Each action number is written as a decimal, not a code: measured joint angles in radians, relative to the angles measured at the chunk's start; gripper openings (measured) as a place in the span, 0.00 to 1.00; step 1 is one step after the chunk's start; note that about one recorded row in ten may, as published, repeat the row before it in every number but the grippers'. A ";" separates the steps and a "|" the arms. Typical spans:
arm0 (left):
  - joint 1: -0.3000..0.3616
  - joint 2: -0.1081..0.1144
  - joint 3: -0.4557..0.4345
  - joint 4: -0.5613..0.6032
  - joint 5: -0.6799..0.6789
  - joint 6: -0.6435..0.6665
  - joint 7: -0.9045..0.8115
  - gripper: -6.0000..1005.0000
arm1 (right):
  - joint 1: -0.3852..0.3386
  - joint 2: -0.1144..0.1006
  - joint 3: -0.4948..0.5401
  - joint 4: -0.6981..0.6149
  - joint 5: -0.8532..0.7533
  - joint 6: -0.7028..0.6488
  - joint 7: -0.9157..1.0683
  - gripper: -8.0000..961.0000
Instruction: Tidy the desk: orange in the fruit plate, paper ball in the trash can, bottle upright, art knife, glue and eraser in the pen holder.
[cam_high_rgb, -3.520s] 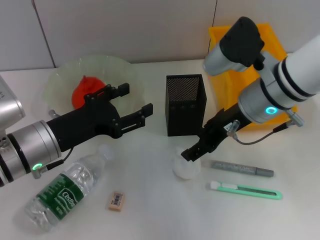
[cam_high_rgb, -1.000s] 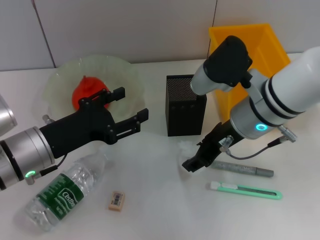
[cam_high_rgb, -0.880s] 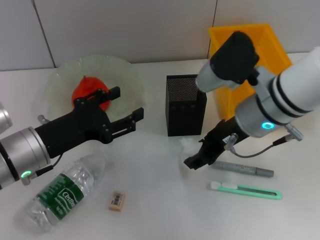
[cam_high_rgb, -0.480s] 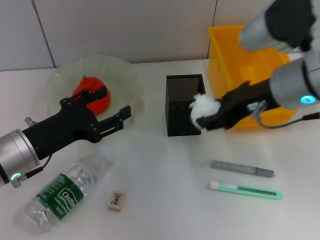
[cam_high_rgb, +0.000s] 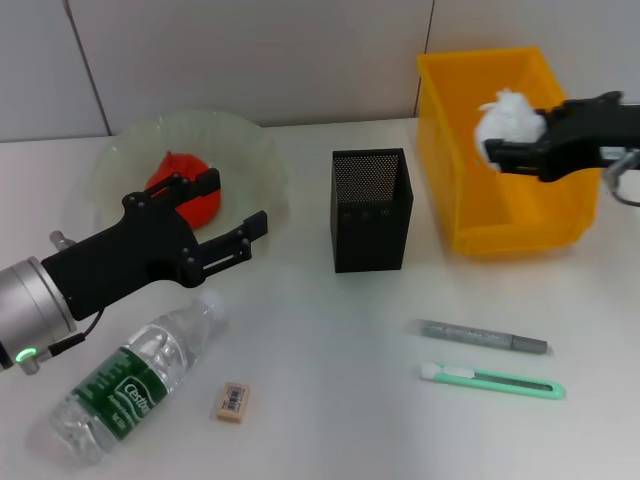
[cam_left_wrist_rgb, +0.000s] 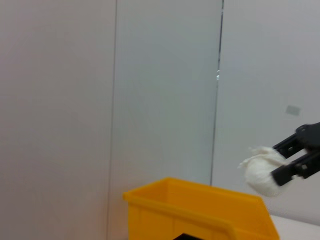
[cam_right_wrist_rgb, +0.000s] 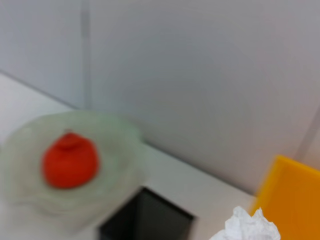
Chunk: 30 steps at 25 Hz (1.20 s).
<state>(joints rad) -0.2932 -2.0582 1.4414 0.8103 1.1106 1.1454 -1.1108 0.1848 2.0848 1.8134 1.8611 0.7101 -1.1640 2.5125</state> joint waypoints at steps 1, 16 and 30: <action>0.004 0.004 -0.005 0.004 0.000 0.016 -0.002 0.80 | -0.009 0.000 0.008 -0.014 0.002 0.021 -0.014 0.58; 0.041 0.005 -0.012 0.055 0.008 0.039 -0.023 0.80 | 0.002 -0.004 0.012 -0.294 0.018 0.394 -0.125 0.58; 0.040 0.011 -0.012 0.060 0.028 0.063 -0.031 0.80 | 0.086 -0.003 0.007 -0.447 0.016 0.518 -0.159 0.65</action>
<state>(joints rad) -0.2531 -2.0476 1.4297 0.8704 1.1386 1.2088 -1.1414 0.2706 2.0818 1.8208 1.4140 0.7261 -0.6463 2.3531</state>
